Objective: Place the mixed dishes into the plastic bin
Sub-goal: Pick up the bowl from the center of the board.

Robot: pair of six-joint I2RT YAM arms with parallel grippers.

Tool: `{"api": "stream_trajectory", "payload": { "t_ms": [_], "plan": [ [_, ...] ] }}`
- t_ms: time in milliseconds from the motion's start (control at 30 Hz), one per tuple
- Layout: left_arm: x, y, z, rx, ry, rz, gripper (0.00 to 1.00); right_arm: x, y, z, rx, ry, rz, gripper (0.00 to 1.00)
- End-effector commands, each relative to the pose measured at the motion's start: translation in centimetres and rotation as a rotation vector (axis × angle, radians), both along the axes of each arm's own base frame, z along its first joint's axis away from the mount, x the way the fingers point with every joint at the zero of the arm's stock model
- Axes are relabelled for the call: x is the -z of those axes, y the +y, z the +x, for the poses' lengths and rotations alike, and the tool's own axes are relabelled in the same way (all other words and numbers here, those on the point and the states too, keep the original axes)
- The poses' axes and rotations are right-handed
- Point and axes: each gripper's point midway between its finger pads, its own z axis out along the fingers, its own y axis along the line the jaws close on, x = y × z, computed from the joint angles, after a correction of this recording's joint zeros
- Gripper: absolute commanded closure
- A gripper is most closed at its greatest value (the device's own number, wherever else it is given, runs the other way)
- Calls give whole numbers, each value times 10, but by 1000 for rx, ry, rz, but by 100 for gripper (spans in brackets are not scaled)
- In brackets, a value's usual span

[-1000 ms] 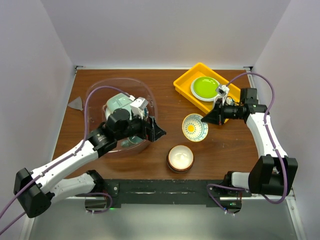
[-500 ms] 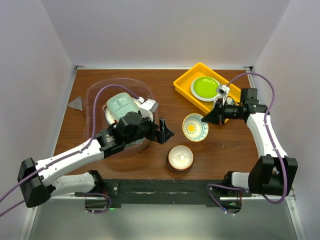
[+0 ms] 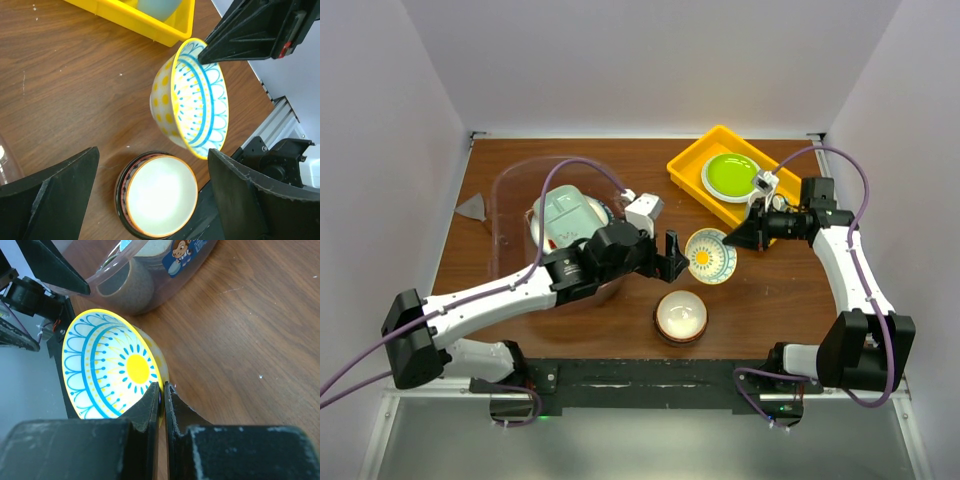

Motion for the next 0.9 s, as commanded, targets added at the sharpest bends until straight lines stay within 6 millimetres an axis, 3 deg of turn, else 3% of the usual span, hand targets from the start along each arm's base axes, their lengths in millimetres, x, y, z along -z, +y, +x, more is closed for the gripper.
{"api": "stream_trajectory", "payload": {
  "t_ms": [0, 67, 167, 367, 467, 500, 600, 700, 833, 867],
  "plan": [
    [-40, -20, 8, -34, -64, -92, 6, -13, 2, -1, -19, -52, 30, 100],
    [-45, -25, 12, -49, -72, -89, 7, -13, 3, -1, -20, -52, 30, 100],
    [-22, -34, 21, -84, -52, 13, 12, -14, 2, -1, -19, -56, 32, 100],
    [-1, -39, 36, -148, -61, 153, 40, -15, 3, -2, -23, -66, 29, 100],
    [1, -40, 39, -157, -77, 194, 61, -15, 3, -3, -24, -65, 29, 100],
    [1, -41, 40, -159, -80, 204, 74, -15, 3, -3, -26, -68, 29, 100],
    [-4, -40, 44, -169, -99, 220, 100, -16, 3, -5, -33, -73, 30, 100],
    [-17, -37, 45, -176, -123, 199, 100, -21, 5, -10, -61, -99, 44, 100],
    [-40, -26, 41, -176, -170, 141, 100, -30, 9, -23, -114, -147, 62, 65],
    [-54, -19, 40, -185, -186, 109, 100, -32, 10, -26, -123, -157, 66, 46]
  ]
}}
